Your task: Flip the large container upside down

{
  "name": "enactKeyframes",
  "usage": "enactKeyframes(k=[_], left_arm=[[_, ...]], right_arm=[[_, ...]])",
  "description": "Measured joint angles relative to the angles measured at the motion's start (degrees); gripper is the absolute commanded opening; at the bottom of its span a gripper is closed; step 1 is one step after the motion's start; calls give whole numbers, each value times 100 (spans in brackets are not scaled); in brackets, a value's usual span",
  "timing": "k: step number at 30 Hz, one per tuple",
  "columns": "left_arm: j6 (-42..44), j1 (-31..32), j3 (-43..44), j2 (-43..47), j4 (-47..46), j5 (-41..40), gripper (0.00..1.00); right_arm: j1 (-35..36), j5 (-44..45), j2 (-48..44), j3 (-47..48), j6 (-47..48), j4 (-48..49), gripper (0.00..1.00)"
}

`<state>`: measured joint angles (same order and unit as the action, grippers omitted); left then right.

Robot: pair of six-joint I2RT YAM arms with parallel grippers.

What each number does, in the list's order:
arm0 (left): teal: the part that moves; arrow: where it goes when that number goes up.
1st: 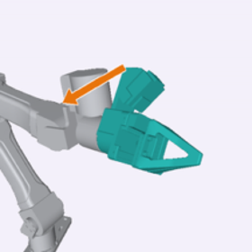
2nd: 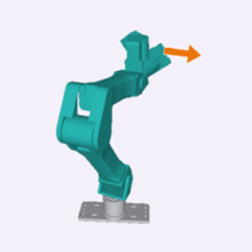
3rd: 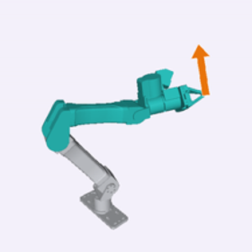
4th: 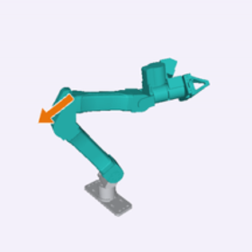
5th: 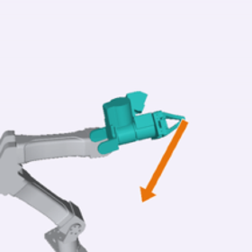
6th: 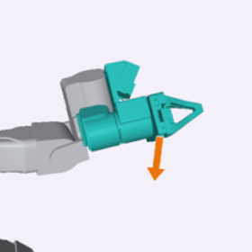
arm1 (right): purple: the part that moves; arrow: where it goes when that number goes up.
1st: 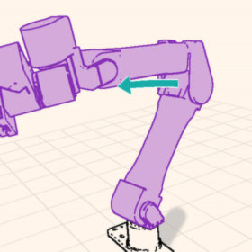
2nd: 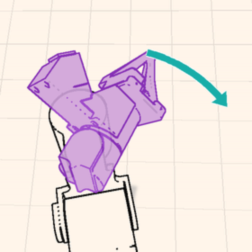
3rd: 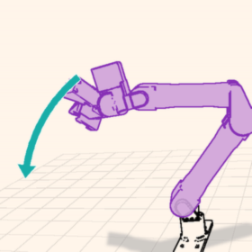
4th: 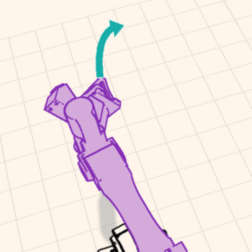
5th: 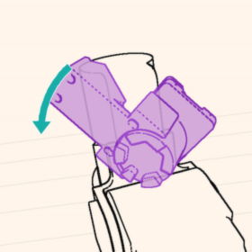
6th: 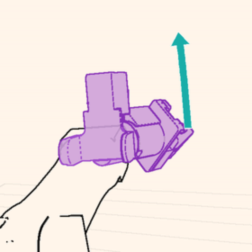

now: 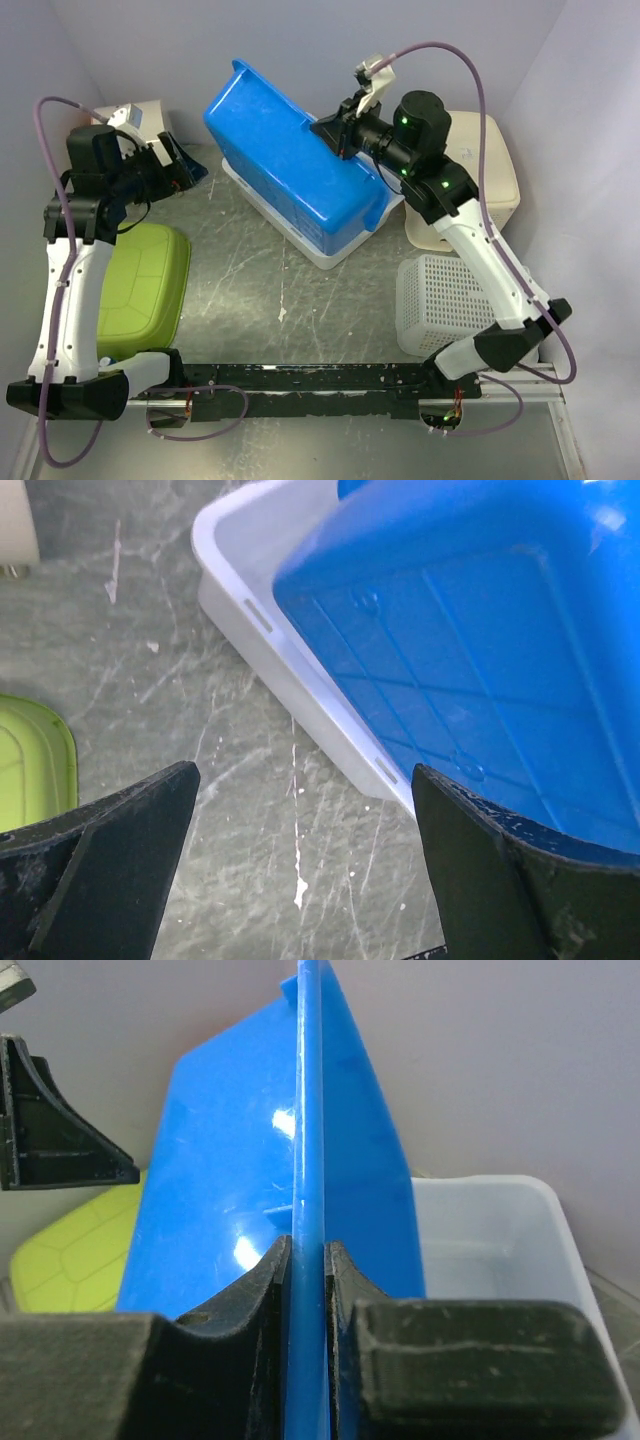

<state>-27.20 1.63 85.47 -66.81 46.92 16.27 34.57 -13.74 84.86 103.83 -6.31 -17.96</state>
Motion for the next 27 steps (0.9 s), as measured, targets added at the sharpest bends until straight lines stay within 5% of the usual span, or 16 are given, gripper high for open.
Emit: enactKeyframes(k=[15,27], left_arm=[[-28,0,1486,627,7,-691,100],[-476,0,2216,1176,-37,-1613,99]], right_arm=[[-11,-636,-1178,-219,-1554,-328,0],[7,-2409,-2170,-3204,-3672,372,0]])
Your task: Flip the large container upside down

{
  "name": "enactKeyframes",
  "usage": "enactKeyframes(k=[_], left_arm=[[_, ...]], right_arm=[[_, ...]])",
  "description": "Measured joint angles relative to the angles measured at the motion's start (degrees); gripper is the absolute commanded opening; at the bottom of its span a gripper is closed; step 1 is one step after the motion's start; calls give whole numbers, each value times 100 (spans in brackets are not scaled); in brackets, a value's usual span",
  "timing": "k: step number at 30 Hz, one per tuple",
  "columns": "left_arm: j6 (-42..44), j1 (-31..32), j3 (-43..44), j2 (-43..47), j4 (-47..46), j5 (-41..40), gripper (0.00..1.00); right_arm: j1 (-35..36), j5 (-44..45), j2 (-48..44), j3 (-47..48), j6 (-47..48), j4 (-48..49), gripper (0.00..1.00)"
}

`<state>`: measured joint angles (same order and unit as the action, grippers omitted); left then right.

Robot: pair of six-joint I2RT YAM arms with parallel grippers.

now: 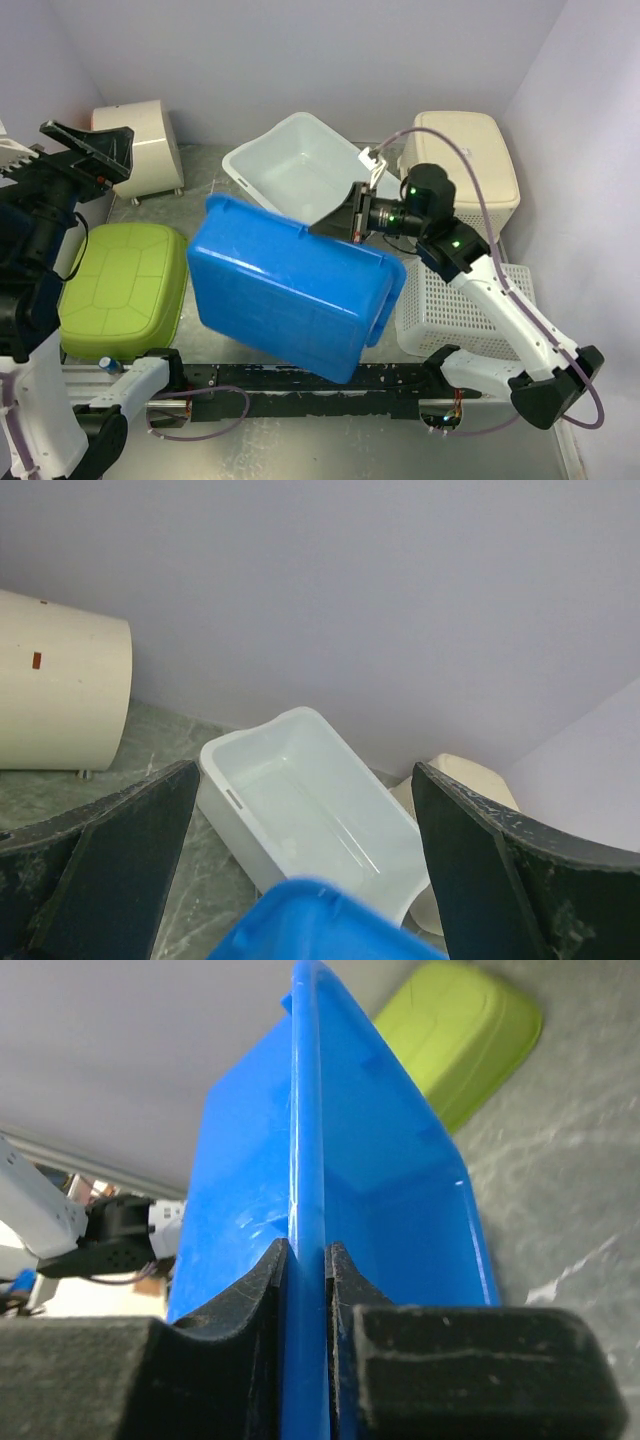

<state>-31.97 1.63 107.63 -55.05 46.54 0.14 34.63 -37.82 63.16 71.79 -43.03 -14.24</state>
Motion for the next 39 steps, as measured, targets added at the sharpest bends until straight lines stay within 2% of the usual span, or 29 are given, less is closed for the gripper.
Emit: enactKeyframes(k=[9,18,24,27,31,35,39], left_arm=[[-101,0,-516,-72,-87,81,99],[-197,-2,-1274,-105,-297,422,99],[-326,-4,-2122,-114,-409,811,99],[-334,-4,-2291,-214,-428,901,99],[-332,-4,-2339,-249,-505,951,99],[-332,-4,-2450,-254,-662,1049,99],[-321,-4,-2518,-365,-715,1084,99]], right_arm=[[-4,-1047,173,-1049,-87,-260,0],[-50,-717,835,-1093,94,44,0],[-83,-302,1700,-938,435,94,18],[-90,-70,1965,-798,629,26,35],[-63,304,2203,-374,1008,-590,53],[-55,802,2441,299,1458,-1167,61],[-50,1314,2739,1054,1893,-1639,65]])
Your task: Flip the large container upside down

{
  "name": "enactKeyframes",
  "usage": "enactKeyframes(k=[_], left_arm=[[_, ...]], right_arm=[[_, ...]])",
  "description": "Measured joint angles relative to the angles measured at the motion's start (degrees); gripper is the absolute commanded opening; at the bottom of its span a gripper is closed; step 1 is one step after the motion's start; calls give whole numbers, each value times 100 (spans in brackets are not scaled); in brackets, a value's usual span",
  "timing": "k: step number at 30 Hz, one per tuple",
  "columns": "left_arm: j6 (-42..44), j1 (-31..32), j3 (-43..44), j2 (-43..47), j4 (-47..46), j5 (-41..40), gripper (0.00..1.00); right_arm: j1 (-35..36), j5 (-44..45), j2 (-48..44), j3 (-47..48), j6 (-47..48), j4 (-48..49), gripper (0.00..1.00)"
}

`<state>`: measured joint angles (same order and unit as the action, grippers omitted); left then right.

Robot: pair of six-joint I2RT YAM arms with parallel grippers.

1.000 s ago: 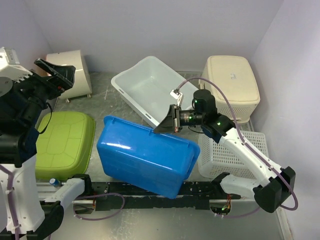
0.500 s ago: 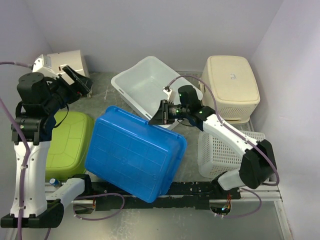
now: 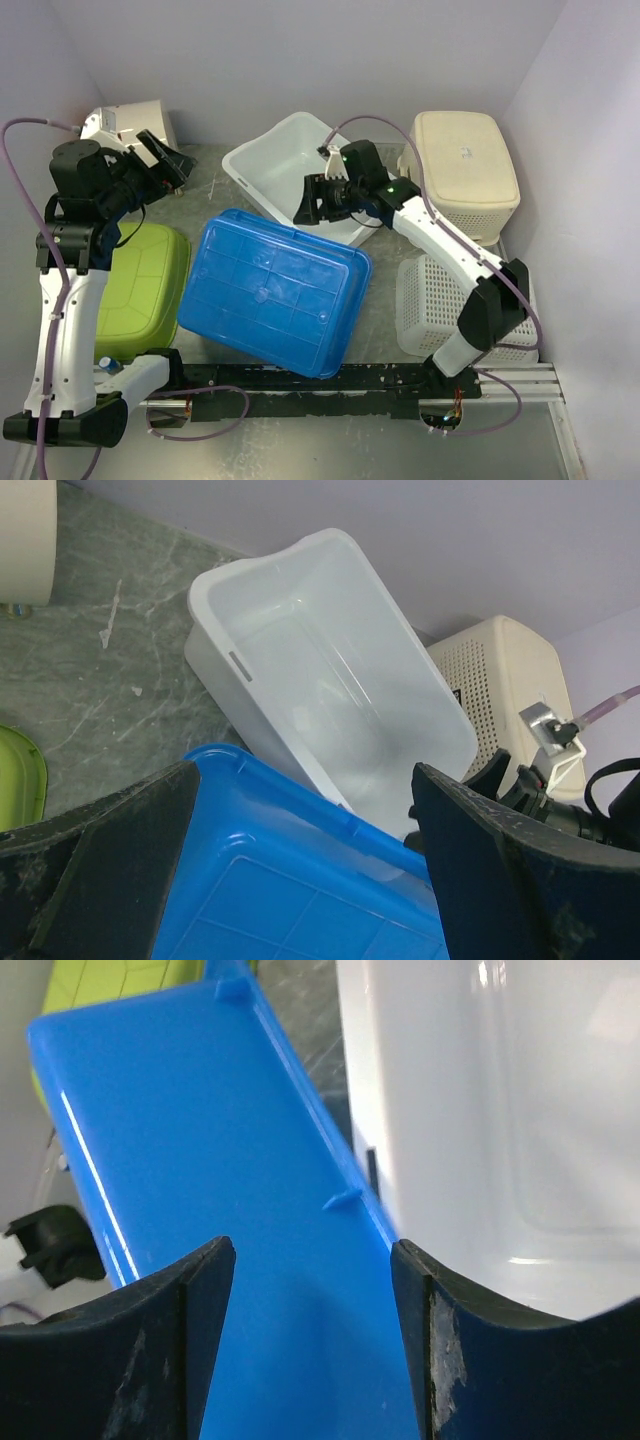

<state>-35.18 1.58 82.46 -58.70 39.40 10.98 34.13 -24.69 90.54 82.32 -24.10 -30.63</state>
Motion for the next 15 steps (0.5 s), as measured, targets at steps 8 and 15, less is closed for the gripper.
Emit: enactKeyframes(k=[8,15], left_arm=[[44,0,-2,-208,-111,79,99],[153,2,-13,-422,-197,544,99]], right_arm=[[48,933,1058,1462,739,-619,71],[-20,2258,1971,2664,1322,-968,85]])
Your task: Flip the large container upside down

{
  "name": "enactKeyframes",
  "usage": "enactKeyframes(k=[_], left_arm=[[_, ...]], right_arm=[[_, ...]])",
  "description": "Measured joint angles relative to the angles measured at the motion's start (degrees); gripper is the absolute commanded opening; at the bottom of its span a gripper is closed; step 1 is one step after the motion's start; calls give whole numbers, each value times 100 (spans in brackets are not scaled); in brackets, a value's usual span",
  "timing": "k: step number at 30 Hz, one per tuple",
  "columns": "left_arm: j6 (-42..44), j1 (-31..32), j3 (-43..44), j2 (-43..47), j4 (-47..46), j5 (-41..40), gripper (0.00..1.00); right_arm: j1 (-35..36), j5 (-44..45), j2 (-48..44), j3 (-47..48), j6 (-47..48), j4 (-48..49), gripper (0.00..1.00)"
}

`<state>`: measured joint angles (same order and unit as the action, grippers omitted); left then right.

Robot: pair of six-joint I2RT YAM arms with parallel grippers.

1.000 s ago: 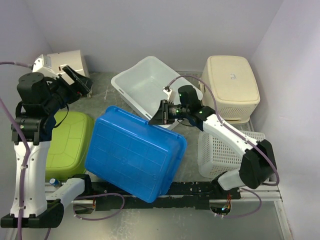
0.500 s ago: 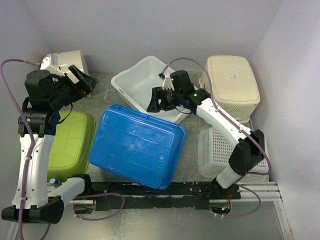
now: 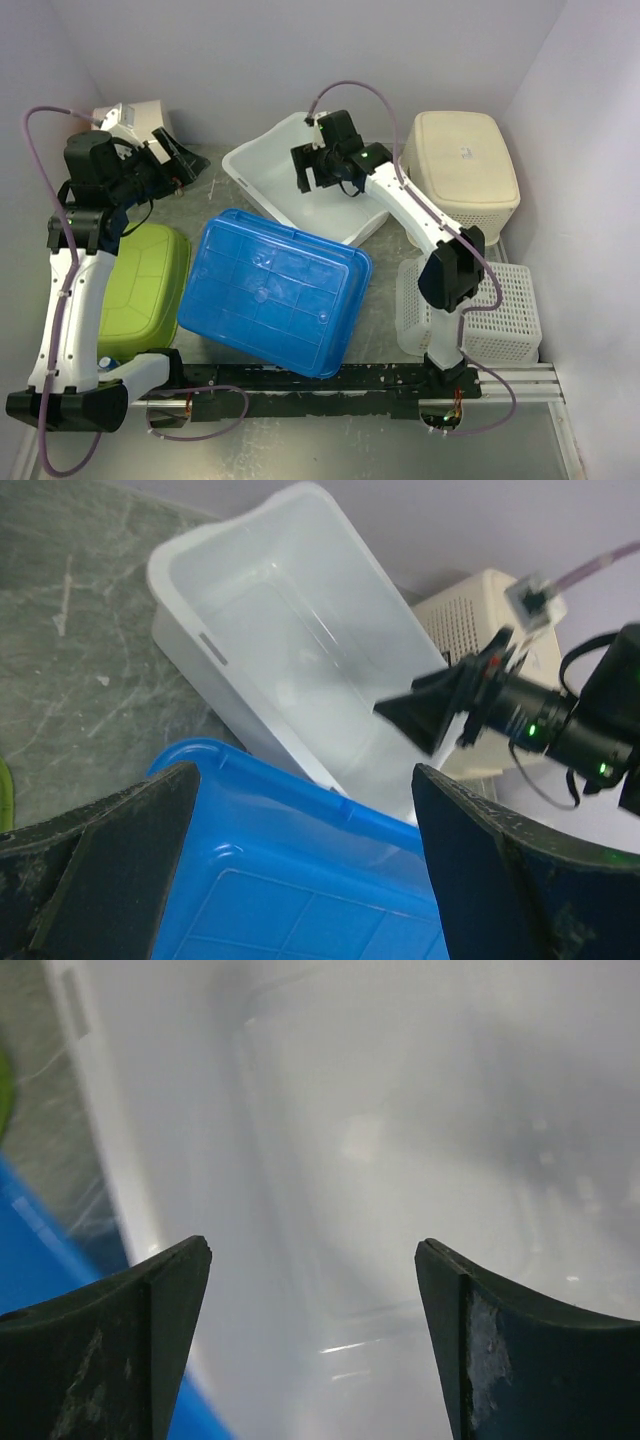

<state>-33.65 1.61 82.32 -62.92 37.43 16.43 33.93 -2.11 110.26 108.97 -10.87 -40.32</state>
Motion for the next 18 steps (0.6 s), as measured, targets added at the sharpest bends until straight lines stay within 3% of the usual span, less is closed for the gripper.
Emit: enactKeyframes(k=[8,18], left_arm=[[170,588,-188,-433,9,337,99],[221,782,-280,-490,4,361,99]], right_arm=[[-754,994,680,994,990,-11,86],[-1314,1054,2411,2481,2610,-151,85]])
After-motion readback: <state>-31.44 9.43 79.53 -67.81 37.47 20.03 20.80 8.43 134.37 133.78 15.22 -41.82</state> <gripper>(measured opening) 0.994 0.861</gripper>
